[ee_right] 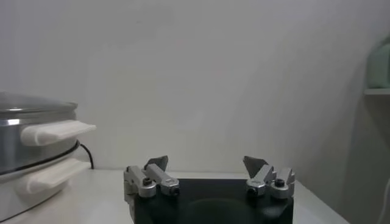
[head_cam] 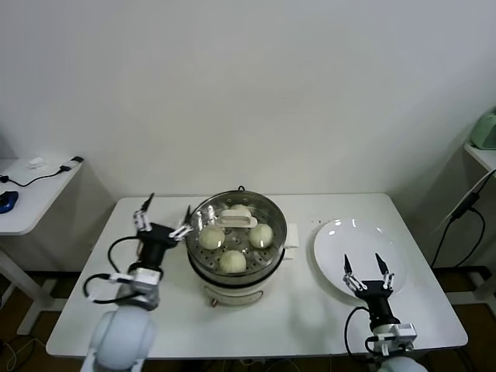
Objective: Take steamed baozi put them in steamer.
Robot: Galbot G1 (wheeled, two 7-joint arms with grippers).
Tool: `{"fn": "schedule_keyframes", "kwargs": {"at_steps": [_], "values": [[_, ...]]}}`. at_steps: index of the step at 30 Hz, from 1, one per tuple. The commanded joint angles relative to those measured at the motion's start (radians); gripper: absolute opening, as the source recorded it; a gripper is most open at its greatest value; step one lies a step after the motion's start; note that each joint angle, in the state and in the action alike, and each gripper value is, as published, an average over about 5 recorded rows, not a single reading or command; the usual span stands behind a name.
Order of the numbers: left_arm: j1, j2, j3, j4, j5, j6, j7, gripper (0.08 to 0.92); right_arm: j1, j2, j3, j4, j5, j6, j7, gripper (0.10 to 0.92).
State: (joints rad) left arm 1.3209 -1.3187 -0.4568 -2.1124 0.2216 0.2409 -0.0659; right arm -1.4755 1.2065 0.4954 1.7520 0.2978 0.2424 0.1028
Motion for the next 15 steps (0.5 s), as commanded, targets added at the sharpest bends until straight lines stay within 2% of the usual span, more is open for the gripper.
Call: {"fn": "schedule_keyframes", "kwargs": {"at_steps": [1,4,8,15], "values": [[0.053,0.039,-0.281,0.001,-0.525,-0.094,-0.048,0.823,0.021,-0.028,-0.038,-0.036,0.029,0.008,0.029,0.823],[0.118,0.074,-0.305,0.094,-0.57,-0.173,-0.072,0.823,0.032,-0.022,-0.044,-0.059,0.028,0.011,0.033,0.823],[0.17,0.092,-0.269,0.232,-0.584,-0.278,-0.082,0.823,0.042,-0.015,-0.046,-0.077,0.028,0.013,0.042,0.823],[0.147,0.07,-0.189,0.462,-0.534,-0.38,-0.081,0.823,0.031,-0.021,-0.046,-0.09,0.031,0.01,0.042,0.823]]}}
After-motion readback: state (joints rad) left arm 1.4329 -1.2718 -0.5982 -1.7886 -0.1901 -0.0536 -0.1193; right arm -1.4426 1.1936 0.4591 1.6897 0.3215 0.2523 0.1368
